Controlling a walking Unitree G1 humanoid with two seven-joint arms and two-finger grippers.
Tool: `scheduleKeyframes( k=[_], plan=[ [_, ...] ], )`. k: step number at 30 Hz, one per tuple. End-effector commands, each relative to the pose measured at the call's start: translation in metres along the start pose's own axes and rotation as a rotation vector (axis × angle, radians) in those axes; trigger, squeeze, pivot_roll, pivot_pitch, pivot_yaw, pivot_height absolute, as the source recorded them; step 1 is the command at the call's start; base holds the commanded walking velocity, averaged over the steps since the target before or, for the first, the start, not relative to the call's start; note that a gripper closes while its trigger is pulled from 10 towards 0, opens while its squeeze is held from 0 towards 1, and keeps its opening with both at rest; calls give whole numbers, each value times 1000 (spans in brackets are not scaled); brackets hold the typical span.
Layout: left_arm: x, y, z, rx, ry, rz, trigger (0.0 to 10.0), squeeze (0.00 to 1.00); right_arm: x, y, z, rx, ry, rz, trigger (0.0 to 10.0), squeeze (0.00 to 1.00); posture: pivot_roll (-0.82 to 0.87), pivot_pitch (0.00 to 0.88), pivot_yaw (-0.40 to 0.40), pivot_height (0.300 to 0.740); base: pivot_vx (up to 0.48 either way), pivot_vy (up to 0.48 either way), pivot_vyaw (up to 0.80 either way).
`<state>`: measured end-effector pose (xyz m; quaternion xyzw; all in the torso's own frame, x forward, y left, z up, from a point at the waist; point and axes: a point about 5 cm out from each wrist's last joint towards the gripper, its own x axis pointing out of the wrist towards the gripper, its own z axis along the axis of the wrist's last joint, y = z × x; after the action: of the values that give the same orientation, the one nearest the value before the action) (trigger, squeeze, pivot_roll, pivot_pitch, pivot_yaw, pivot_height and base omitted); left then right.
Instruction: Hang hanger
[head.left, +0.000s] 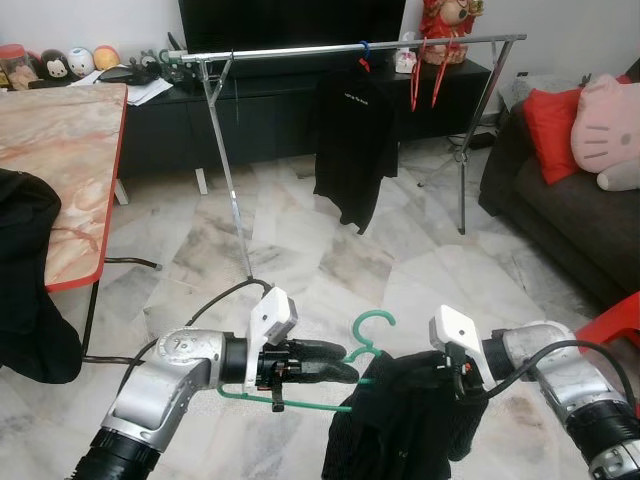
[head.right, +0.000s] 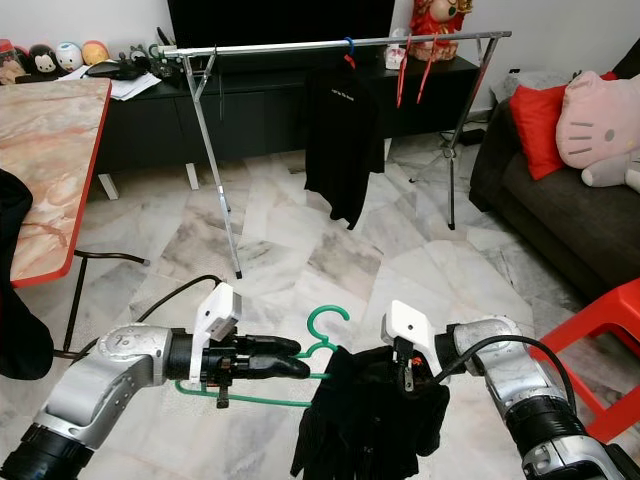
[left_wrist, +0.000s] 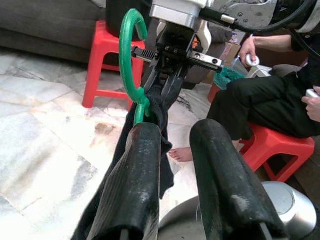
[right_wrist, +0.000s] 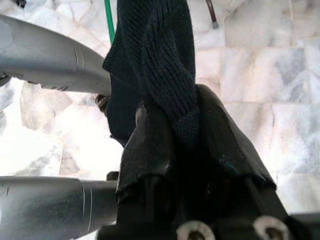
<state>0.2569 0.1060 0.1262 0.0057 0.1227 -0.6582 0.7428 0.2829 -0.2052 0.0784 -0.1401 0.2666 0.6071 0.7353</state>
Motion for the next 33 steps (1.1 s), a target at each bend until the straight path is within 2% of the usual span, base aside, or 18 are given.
scheduleKeyframes(
  k=[1, 3, 7, 9, 10, 11, 14, 16, 18, 19, 21, 25, 30, 31, 33],
  plan=[
    [-5, 3, 9, 30, -4, -5, 10000, 1000, -3, -3, 3, -36, 21, -15, 0, 0, -4, 0, -94, 740, 0, 0, 0],
    [-12, 8, 12, 43, -3, 21, 10000, 1000, -4, -3, -2, -34, 45, -35, 0, 0, -4, 0, -93, 740, 0, 0, 0],
    [-41, 30, 24, 79, -62, 259, 10000, 1000, -12, -13, -16, -2, 103, -188, 0, 0, -4, 0, -93, 740, 0, 0, 0],
    [-50, 36, 25, 74, -91, 341, 10000, 1000, -16, -18, -17, 8, 111, -244, 0, 0, -2, 0, -93, 740, 0, 0, 0],
    [-50, 36, 25, 74, -91, 341, 10000, 1000, -16, -18, -17, 8, 111, -244, 0, 0, -2, 0, -93, 740, 0, 0, 0],
    [-62, 40, 25, 57, -159, 451, 10000, 1000, -22, -24, -17, 26, 106, -325, 0, 0, -1, 0, -94, 740, 0, 0, 0],
    [-70, 40, 21, 40, -209, 561, 10000, 1000, -27, -29, -15, 36, 93, -388, 0, 0, 0, 0, -96, 740, 0, 0, 0],
    [-73, 39, 10, 27, -215, 661, 10000, 1000, -29, -33, -12, 24, 82, -420, 0, 0, 1, 0, -96, 740, 0, 0, 0],
    [-73, 39, 1, -8, -221, 710, 10000, 1000, -31, -36, -8, 17, 64, -448, 0, 0, 2, 0, -95, 740, 0, 0, 0],
    [-72, 40, -4, -17, -216, 749, 10000, 0, -31, -39, -3, 7, 49, -463, 0, 0, 2, 0, -95, 740, 0, 0, 0],
    [-69, 41, -15, -44, -210, 812, 10000, 0, -32, -44, 8, -23, 26, -497, 0, 0, 2, 0, -95, 740, 0, 0, 0],
    [-65, 40, -24, -75, -208, 839, 10000, 0, -31, -49, 19, -53, 14, -527, 0, 0, -8, 0, -90, 740, 0, 0, 0],
    [-44, 30, -53, -105, -68, 753, 10000, 0, -23, -57, 54, -132, -46, -541, 0, 0, -9, 0, -87, 740, 0, 0, 0],
    [-44, 30, -53, -105, -68, 753, 10000, 0, -23, -57, 54, -132, -46, -541, 0, 0, -9, 0, -87, 740, 0, 0, 0],
    [-39, 31, -65, -92, -4, 763, 10000, 0, -17, -58, 71, -175, -65, -536, 0, 0, -10, 0, -85, 740, 0, 0, 0]
  ],
)
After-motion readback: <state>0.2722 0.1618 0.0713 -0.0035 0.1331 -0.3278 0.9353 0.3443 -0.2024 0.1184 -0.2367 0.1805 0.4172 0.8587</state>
